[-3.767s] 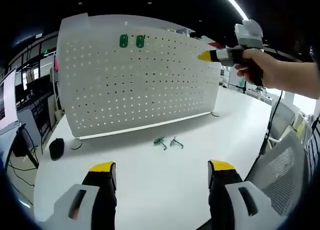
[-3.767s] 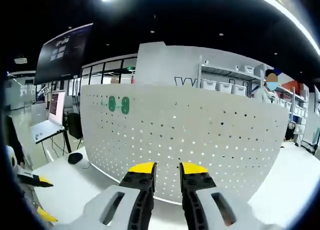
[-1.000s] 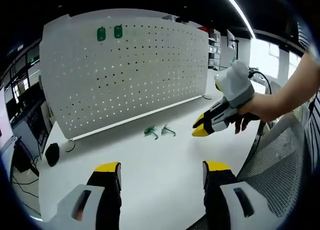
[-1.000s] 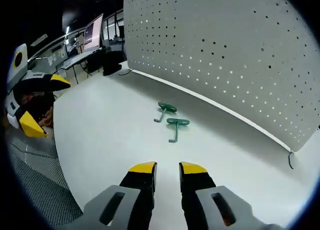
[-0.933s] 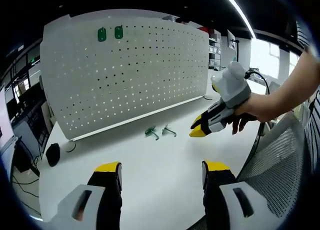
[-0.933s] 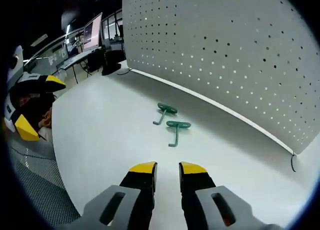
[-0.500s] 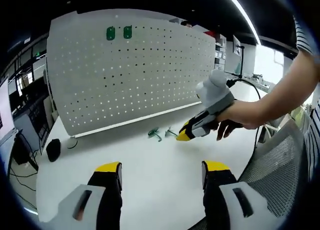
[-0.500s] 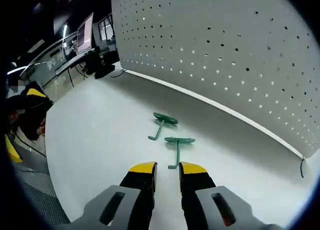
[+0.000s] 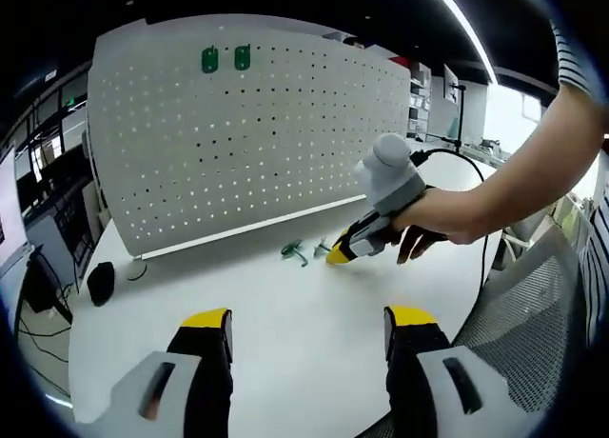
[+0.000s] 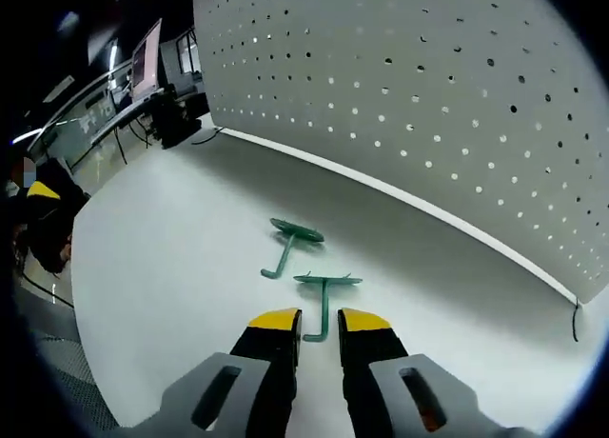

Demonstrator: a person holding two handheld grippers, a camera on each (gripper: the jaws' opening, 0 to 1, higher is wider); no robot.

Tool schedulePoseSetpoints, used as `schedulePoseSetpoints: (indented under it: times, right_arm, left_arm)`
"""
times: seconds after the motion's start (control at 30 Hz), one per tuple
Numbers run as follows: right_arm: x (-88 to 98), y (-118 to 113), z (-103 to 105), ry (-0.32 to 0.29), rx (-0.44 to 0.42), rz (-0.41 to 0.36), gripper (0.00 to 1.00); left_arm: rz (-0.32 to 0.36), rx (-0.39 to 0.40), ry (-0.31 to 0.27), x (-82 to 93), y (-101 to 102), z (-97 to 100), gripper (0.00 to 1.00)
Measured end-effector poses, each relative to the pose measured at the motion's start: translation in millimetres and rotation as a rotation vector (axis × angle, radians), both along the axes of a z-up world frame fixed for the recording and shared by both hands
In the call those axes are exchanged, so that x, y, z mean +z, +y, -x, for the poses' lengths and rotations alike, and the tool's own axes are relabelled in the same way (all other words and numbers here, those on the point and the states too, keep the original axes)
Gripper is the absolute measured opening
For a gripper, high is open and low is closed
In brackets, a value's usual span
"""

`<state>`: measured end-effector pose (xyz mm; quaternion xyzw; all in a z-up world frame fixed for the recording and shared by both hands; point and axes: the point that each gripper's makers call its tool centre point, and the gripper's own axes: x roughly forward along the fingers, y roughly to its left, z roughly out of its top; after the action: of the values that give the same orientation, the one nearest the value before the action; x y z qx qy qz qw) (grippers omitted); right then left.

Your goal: Insert the hook assembly into the mounting plate slot until the hook locks in place.

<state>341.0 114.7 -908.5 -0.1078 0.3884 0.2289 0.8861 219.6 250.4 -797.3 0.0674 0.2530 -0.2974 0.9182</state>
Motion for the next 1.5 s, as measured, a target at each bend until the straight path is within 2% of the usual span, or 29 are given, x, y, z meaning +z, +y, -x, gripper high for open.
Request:
schedulePoseSetpoints:
  times: [0.13, 0.2, 0.3, 0.4, 0.5, 0.6, 0.9, 1.03, 1.13, 1.27, 1.4, 1.5]
  right_arm:
    - [1.0, -0.4, -1.4, -0.013, 0.008, 0.018, 0.09]
    - [1.7, -5.6, -4.0, -0.045, 0.001, 0.057, 0.09]
    - [-0.3, -1.7, 0.7, -0.001, -0.02, 0.01, 0.02]
    - [-0.7, -2.5, -2.9, -0.011, -0.023, 0.018, 0.02]
    - [-0.7, -3.3, -3.9, 0.005, -0.05, 0.005, 0.02]
    - [3.0, -3.3, -2.9, 0.018, -0.097, -0.053, 0.01]
    - [11.2, -11.7, 0.9, 0.021, -0.102, -0.061, 0.01]
    - [20.4, -11.1, 2.4, 0.022, -0.127, -0.099, 0.01]
    - [29.0, -5.3, 6.0, 0.049, -0.165, -0.184, 0.01]
    - [39.1, -7.3, 10.4, 0.046, -0.181, -0.221, 0.01]
    - [50.4, -11.3, 16.5, 0.029, -0.193, -0.241, 0.01]
    - [60.3, -13.4, 22.8, 0.027, -0.211, -0.281, 0.01]
  left_arm:
    - [0.0, 0.0, 0.0, -0.2, -0.5, -0.1, 0.65]
    - [-0.007, -0.003, 0.001, -0.9, -0.8, 0.4, 0.65]
    - [-0.006, -0.004, 0.002, -0.8, -1.2, 0.6, 0.65]
    - [-0.003, -0.004, 0.002, -0.7, -1.4, 0.5, 0.65]
    - [-0.006, -0.007, 0.004, -1.3, -1.9, 0.9, 0.64]
    - [-0.006, -0.011, 0.006, -1.7, -2.7, 1.4, 0.64]
    - [0.0, -0.013, 0.01, -2.3, -4.0, 1.4, 0.64]
    - [0.0, -0.015, 0.008, -1.6, -4.3, 1.6, 0.64]
    - [0.0, -0.016, 0.004, -0.7, -4.2, 1.6, 0.63]
    - [0.019, -0.012, 0.005, 1.1, -2.9, 0.2, 0.63]
    - [0.011, -0.004, 0.027, -1.8, 0.3, -5.1, 0.68]
    - [0.011, -0.011, 0.007, 3.5, 0.6, -12.5, 0.68]
